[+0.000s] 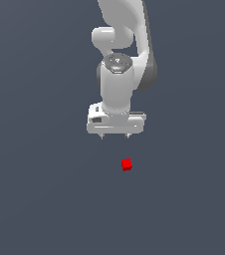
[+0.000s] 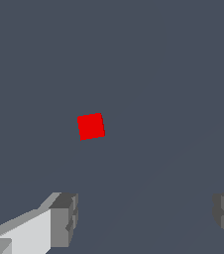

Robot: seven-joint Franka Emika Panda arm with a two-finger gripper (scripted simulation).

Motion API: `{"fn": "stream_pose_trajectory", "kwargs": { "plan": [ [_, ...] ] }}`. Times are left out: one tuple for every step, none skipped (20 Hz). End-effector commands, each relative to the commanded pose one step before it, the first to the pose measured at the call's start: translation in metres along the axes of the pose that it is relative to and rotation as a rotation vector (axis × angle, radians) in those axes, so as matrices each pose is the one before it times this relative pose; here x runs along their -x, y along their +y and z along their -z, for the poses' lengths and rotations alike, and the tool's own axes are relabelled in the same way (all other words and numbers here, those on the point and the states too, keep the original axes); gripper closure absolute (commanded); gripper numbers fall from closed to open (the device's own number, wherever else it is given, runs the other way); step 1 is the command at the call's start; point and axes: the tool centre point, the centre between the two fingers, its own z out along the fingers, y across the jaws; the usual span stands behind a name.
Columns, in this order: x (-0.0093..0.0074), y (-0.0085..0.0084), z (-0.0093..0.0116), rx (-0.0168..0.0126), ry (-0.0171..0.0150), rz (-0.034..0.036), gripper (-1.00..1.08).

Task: Pick up the red cube and move it to a goal position.

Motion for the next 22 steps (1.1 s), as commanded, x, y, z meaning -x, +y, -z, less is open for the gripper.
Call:
{"fn": "stream_pose_trajectory", "kwargs": {
  "plan": [
    [0.0, 0.00001, 0.0, 0.0, 0.0, 0.0, -0.92],
    [-0.00007, 0.00008, -0.00024, 0.0, 0.0, 0.0, -0.92],
    [-0.00025, -0.00047, -0.00085, -0.00009, -0.00022, 0.00117, -0.92],
    [-0.00039, -0.0003, -0.00132, -0.00011, -0.00023, 0.00117, -0.92],
    [-0.00056, -0.00066, -0.0019, -0.00019, -0.0004, 0.00202, -0.92],
    [-0.00071, -0.00069, -0.0024, -0.00021, -0.00046, 0.00234, -0.92],
    [-0.00086, -0.0009, -0.00294, -0.00027, -0.00058, 0.00294, -0.92],
    [-0.00102, -0.00105, -0.00345, -0.00031, -0.00068, 0.00344, -0.92],
    [-0.00117, -0.00122, -0.00398, -0.00035, -0.00079, 0.00399, -0.92],
    [-0.00133, -0.00139, -0.00449, -0.0004, -0.00089, 0.00453, -0.92],
    [-0.00148, -0.0015, -0.00498, -0.00043, -0.00098, 0.00496, -0.92],
    [-0.00163, -0.0017, -0.00548, -0.00047, -0.00109, 0.00553, -0.92],
    [-0.00178, -0.00181, -0.00596, -0.0005, -0.00118, 0.00596, -0.92],
    [-0.00194, -0.002, -0.00645, -0.00054, -0.00128, 0.00651, -0.92],
    [-0.00209, -0.00212, -0.00691, -0.00057, -0.00137, 0.00695, -0.92],
    [-0.00224, -0.00226, -0.00737, -0.00059, -0.00147, 0.00743, -0.92],
    [-0.0024, -0.00241, -0.00782, -0.0006, -0.00156, 0.00791, -0.92],
    [-0.00255, -0.00254, -0.00825, -0.00061, -0.00165, 0.00836, -0.92],
    [-0.0027, -0.00268, -0.00866, -0.00062, -0.00174, 0.00881, -0.92],
    [-0.00277, -0.00271, -0.00882, -0.0006, -0.00177, 0.00897, -0.92],
    [-0.00264, -0.00257, -0.00831, -0.00054, -0.00168, 0.00849, -0.92],
    [-0.0025, -0.00239, -0.00775, -0.00047, -0.00157, 0.00794, -0.92]
  ]
}}
